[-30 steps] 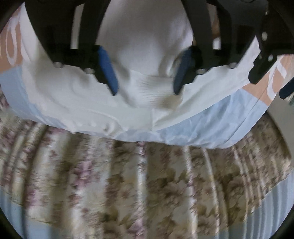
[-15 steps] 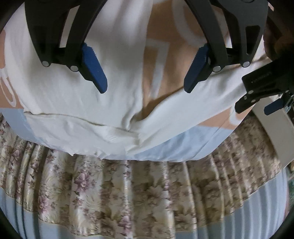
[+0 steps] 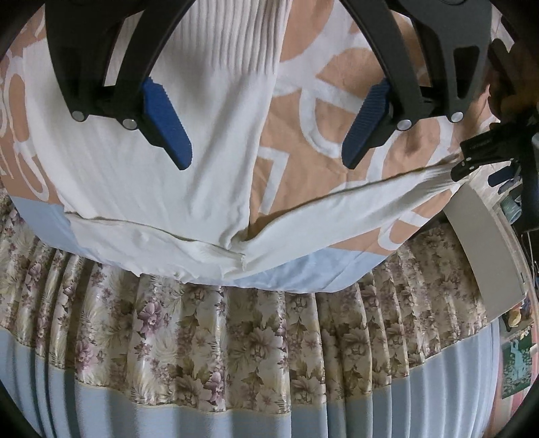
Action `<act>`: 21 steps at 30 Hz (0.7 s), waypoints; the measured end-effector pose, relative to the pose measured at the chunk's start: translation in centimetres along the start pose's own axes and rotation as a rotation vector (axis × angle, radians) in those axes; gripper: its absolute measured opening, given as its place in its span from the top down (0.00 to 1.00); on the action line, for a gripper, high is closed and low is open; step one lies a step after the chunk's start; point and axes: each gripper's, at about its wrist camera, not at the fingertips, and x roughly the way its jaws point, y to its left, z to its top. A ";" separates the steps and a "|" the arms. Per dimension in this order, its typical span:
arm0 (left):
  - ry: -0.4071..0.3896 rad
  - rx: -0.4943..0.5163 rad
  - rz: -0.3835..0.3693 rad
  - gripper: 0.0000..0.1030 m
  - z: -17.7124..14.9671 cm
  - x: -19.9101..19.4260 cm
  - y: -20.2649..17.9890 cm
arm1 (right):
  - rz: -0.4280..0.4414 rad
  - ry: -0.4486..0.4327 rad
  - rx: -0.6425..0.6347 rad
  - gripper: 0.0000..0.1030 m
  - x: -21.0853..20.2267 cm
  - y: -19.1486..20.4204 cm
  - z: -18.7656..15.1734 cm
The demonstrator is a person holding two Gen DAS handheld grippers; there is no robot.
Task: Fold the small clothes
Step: 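Grasp the other sleeve cuff with the left gripper, then carry the held sleeve across the sweater body with the left gripper, release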
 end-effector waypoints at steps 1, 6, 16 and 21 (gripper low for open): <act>0.005 -0.011 -0.011 0.02 -0.1 0.1 0.3 | -0.003 0.000 0.003 0.12 -0.2 0.0 -0.2; 0.029 -0.060 -0.026 0.02 0.7 1.3 1.0 | -0.008 -0.003 0.006 0.12 -1.2 0.0 -0.7; 0.111 -0.108 -0.036 0.31 0.7 3.2 0.7 | -0.025 -0.014 0.009 0.09 -1.8 -0.8 -0.2; 0.111 -0.097 -0.074 0.76 0.9 3.4 -0.3 | -0.024 -0.011 0.016 0.09 -1.7 -1.1 -0.2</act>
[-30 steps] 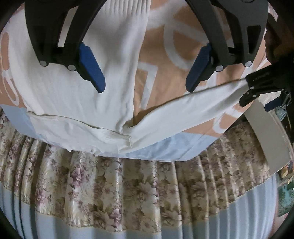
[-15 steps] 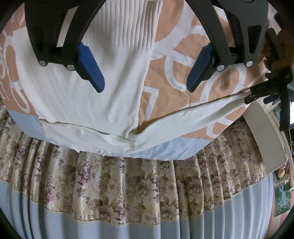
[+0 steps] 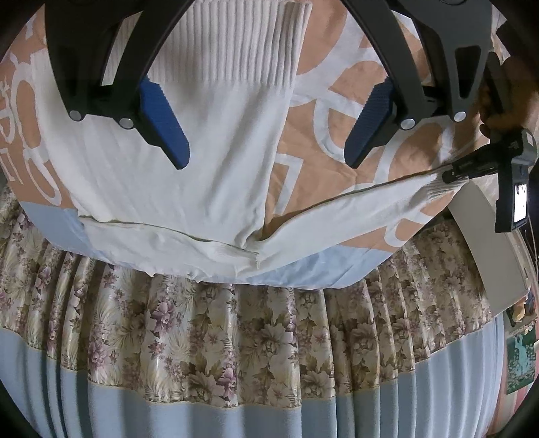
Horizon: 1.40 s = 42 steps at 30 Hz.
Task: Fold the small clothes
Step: 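Carry the held sleeve across the sweater body with the left gripper, release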
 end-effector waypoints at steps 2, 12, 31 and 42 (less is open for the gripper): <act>-0.012 -0.009 -0.002 0.80 0.1 -0.3 -0.1 | -0.003 0.001 -0.001 0.09 0.0 0.0 0.0; -0.037 -0.013 0.018 0.80 1.2 -1.6 -1.0 | -0.007 0.015 0.025 0.09 0.9 -2.0 0.3; -0.081 0.043 0.033 0.80 6.7 -4.0 -8.6 | -0.005 0.031 0.089 0.09 3.2 -7.3 3.1; -0.092 0.136 -0.039 0.80 9.4 -2.4 -20.2 | -0.049 0.055 0.092 0.09 6.3 -14.3 5.2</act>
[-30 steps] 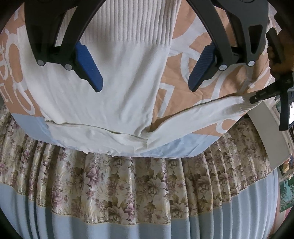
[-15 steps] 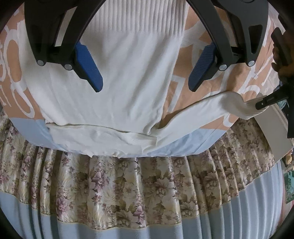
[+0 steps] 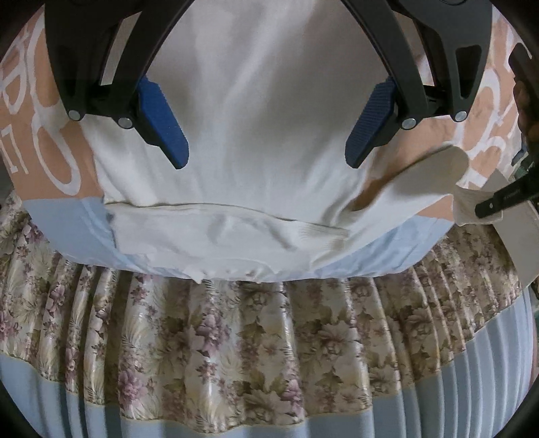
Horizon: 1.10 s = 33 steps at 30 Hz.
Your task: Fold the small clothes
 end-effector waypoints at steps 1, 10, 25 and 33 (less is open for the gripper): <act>0.001 0.008 -0.008 0.80 0.3 0.3 -1.0 | -0.005 0.003 0.002 0.09 0.2 -0.6 0.1; 0.020 0.087 -0.090 0.81 1.4 3.1 -11.5 | -0.069 0.008 0.003 0.09 3.1 -7.5 2.2; 0.046 0.156 -0.160 0.81 2.3 6.4 -22.3 | -0.102 0.023 0.053 0.09 5.5 -15.5 4.0; 0.045 0.231 -0.248 0.85 3.3 8.2 -30.0 | -0.189 0.025 0.100 0.09 6.6 -22.3 5.0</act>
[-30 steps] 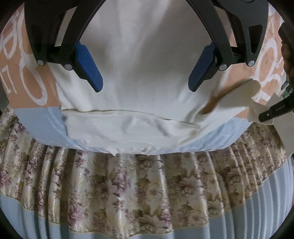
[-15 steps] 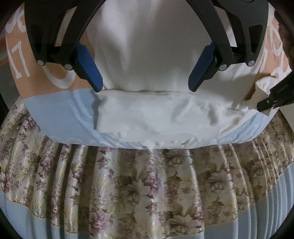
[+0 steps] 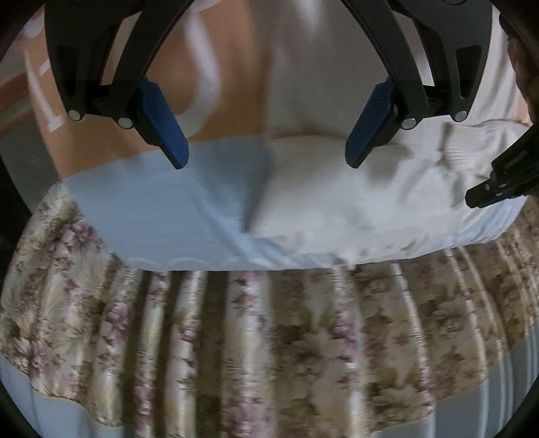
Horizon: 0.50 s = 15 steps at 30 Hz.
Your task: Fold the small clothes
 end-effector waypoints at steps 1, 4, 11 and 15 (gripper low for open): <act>0.005 0.005 -0.018 0.85 0.3 0.5 -1.1 | -0.014 0.003 0.004 0.09 0.3 -1.0 0.2; 0.010 0.006 -0.050 0.85 0.4 1.1 -3.1 | -0.038 0.014 0.020 0.09 0.7 -3.3 0.4; 0.016 0.003 -0.035 0.79 -1.4 0.6 -2.0 | 0.007 0.031 0.022 0.09 1.0 -3.2 -0.4; -0.004 -0.014 0.049 0.62 -2.5 -0.4 2.6 | 0.065 0.036 -0.006 0.09 0.9 0.0 -0.9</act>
